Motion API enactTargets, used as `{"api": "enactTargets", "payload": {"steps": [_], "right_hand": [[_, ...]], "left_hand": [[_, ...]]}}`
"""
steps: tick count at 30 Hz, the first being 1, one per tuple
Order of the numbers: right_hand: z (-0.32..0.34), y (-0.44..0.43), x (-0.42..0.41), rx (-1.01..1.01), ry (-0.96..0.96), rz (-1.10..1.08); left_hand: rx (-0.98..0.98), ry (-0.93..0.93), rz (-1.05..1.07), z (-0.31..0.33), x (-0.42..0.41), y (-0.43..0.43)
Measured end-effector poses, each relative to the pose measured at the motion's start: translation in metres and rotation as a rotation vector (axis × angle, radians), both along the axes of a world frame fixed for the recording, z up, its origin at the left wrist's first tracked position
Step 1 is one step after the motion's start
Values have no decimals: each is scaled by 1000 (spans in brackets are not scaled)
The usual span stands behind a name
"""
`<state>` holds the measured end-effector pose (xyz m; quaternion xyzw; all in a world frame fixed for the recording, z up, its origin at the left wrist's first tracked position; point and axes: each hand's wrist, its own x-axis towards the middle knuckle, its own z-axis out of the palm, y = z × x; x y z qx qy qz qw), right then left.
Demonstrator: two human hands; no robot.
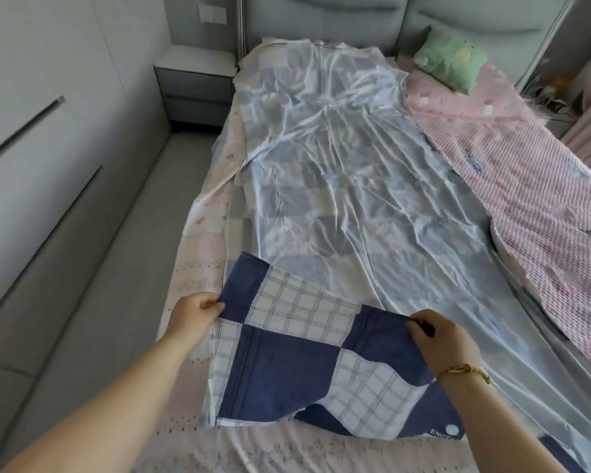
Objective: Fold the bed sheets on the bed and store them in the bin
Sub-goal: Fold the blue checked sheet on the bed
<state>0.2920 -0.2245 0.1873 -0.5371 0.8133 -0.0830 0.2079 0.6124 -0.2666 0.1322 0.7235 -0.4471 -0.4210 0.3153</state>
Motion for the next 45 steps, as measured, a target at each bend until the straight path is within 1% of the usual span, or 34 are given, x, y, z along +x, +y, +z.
{"api": "enactTargets", "payload": {"steps": [2, 6, 8, 9, 10, 13, 14, 16, 17, 19, 21, 24, 27, 28, 30, 31, 32, 33, 34, 35, 37, 39, 40, 42, 43, 45], "right_hand": [[-6, -22, 5, 26, -8, 3], [-17, -77, 14, -30, -46, 20], [-32, -113, 16, -46, -86, 28], [-40, -128, 17, -38, -94, 36], [-51, -140, 18, -20, -99, 50], [-90, -168, 20, 82, -72, 113], [-101, -171, 20, 115, -50, 130], [-120, -174, 19, 179, 2, 163], [-129, -176, 19, 220, 43, 198], [-142, -179, 21, 325, 134, 261], [-149, -179, 28, 401, 148, 302], [-165, -178, 50, 433, 177, 417], [-180, -181, 73, 436, 210, 474], [-184, -183, 79, 446, 201, 470], [-186, -189, 90, 441, 190, 446], [-184, -192, 92, 418, 199, 442], [-183, -195, 93, 390, 214, 442], [-182, -199, 93, 369, 225, 434], [-180, -202, 92, 356, 221, 407], [-179, -205, 92, 348, 199, 369], [-177, -212, 92, 321, 127, 287], [-177, -216, 96, 295, 92, 271], [-178, -216, 99, 292, 82, 278], [-178, -216, 109, 313, 20, 285], [-179, -214, 116, 328, -44, 294], [-180, -212, 131, 359, -200, 344]], "left_hand": [[5, 66, 126, -7, 4, -19], [-40, 78, 216, -17, 4, -52], [32, 86, 233, -30, 7, -56], [103, 71, 220, -39, 7, -50], [193, 15, 188, -49, 6, -40], [508, -238, 35, -91, -4, 1], [579, -306, -8, -102, -10, 15], [652, -377, -21, -116, -22, 33], [665, -403, 15, -123, -28, 38], [652, -462, 72, -130, -32, 41], [635, -478, 121, -134, -32, 40], [587, -369, 317, -139, -27, 46], [435, -210, 546, -134, -19, 49], [391, -121, 642, -130, -15, 47], [301, 190, 781, -116, -9, 39], [252, 353, 782, -109, -6, 35], [227, 465, 734, -101, -2, 31], [226, 512, 646, -92, 4, 29], [240, 491, 541, -85, 10, 28], [260, 418, 434, -79, 18, 29], [315, 164, 208, -77, 31, 33], [381, -93, 45, -84, 41, 40], [409, -204, -5, -88, 44, 42], [435, -355, -37, -101, 45, 50], [439, -399, -30, -108, 44, 55], [426, -423, 5, -120, 40, 66]]}}
